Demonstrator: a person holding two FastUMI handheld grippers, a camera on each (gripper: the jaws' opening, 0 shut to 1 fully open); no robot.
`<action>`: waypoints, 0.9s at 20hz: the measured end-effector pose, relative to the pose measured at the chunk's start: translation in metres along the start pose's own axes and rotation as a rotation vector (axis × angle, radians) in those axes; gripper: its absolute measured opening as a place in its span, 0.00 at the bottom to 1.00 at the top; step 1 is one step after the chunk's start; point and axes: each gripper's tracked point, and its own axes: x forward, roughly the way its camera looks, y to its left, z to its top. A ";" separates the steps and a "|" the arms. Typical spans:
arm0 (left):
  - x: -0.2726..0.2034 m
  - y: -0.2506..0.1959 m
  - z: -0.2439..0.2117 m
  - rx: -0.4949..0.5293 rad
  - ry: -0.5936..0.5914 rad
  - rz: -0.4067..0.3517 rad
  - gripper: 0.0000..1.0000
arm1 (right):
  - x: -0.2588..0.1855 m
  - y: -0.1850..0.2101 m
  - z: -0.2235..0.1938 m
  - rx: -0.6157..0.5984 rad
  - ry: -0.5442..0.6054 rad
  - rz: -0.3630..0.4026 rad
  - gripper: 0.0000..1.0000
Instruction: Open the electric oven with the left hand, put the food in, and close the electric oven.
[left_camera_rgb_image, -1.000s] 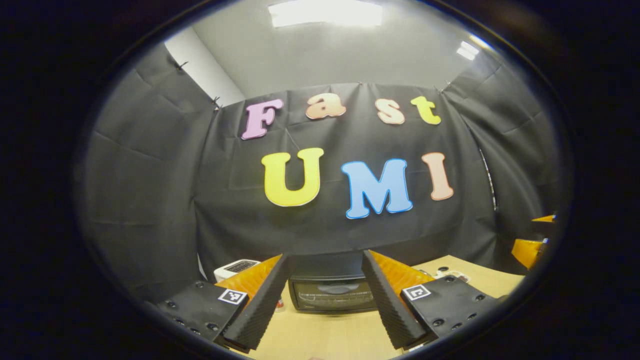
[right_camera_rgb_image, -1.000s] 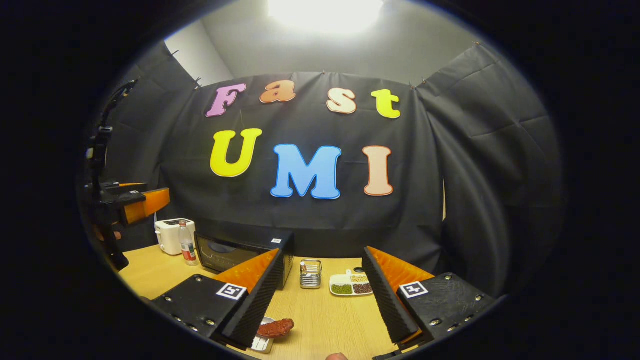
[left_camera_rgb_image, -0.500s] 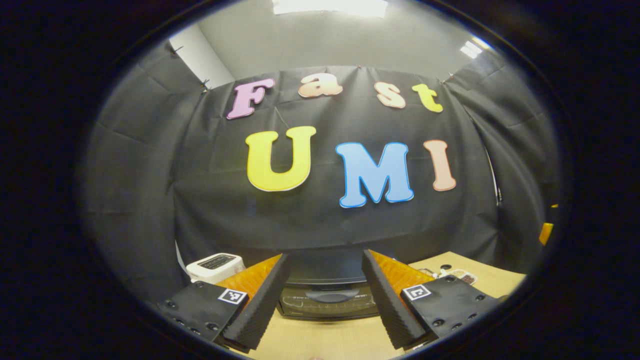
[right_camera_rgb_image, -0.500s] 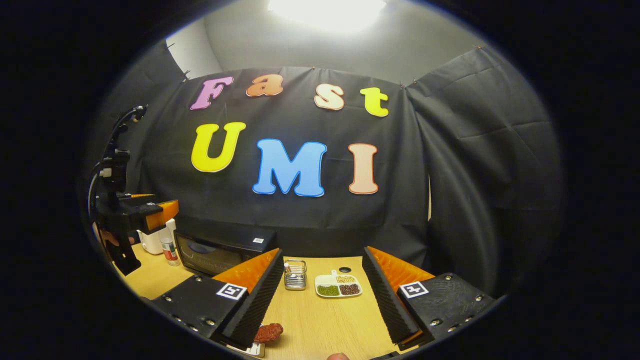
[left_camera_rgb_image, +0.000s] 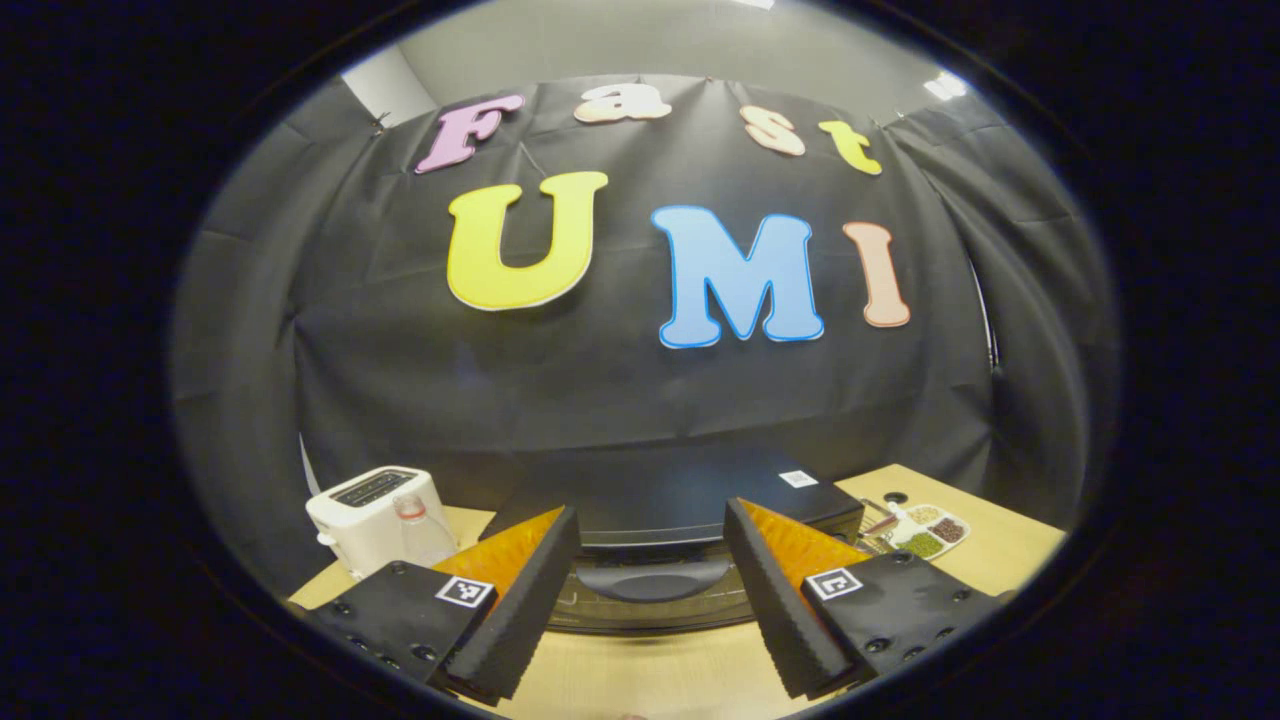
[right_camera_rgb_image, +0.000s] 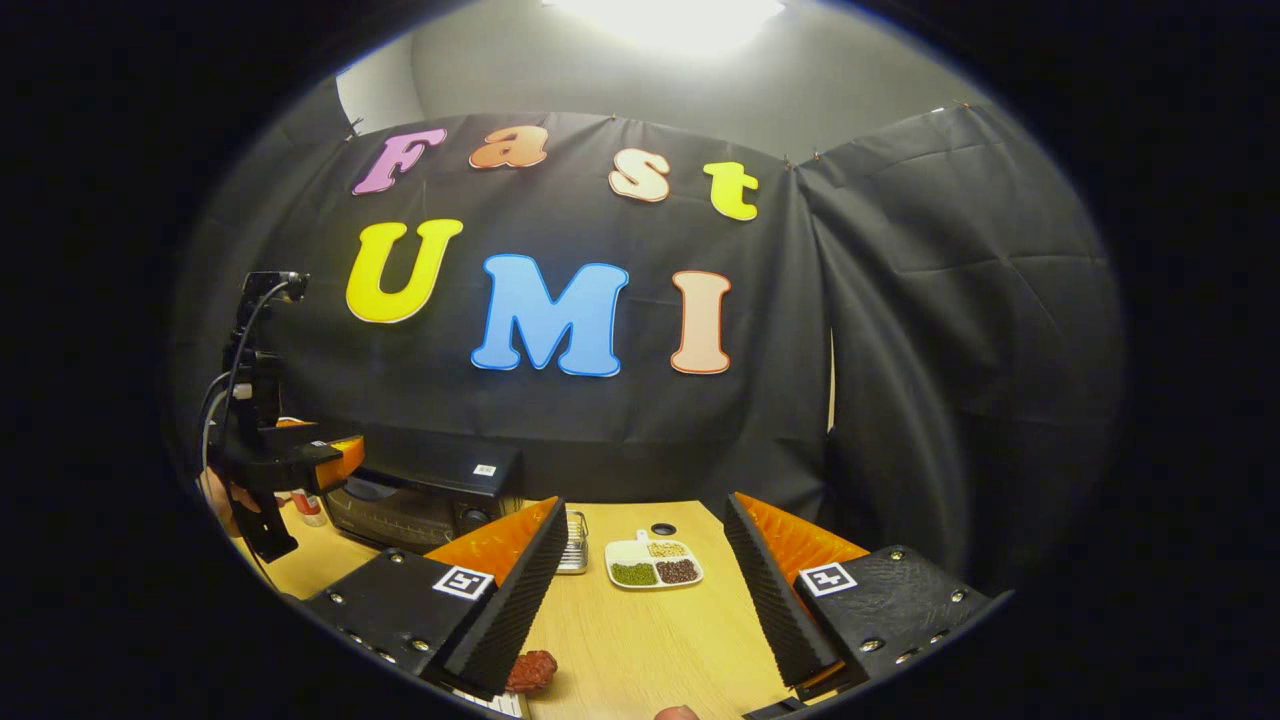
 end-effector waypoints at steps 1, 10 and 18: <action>0.007 -0.001 -0.008 0.002 0.017 -0.007 1.00 | 0.001 0.001 -0.002 -0.002 0.011 -0.004 0.95; 0.050 0.002 -0.047 0.031 0.078 -0.002 1.00 | 0.001 0.016 -0.004 -0.011 0.047 0.011 0.96; 0.048 0.003 -0.060 0.005 0.098 0.015 1.00 | 0.001 0.012 -0.003 -0.016 0.040 0.015 0.96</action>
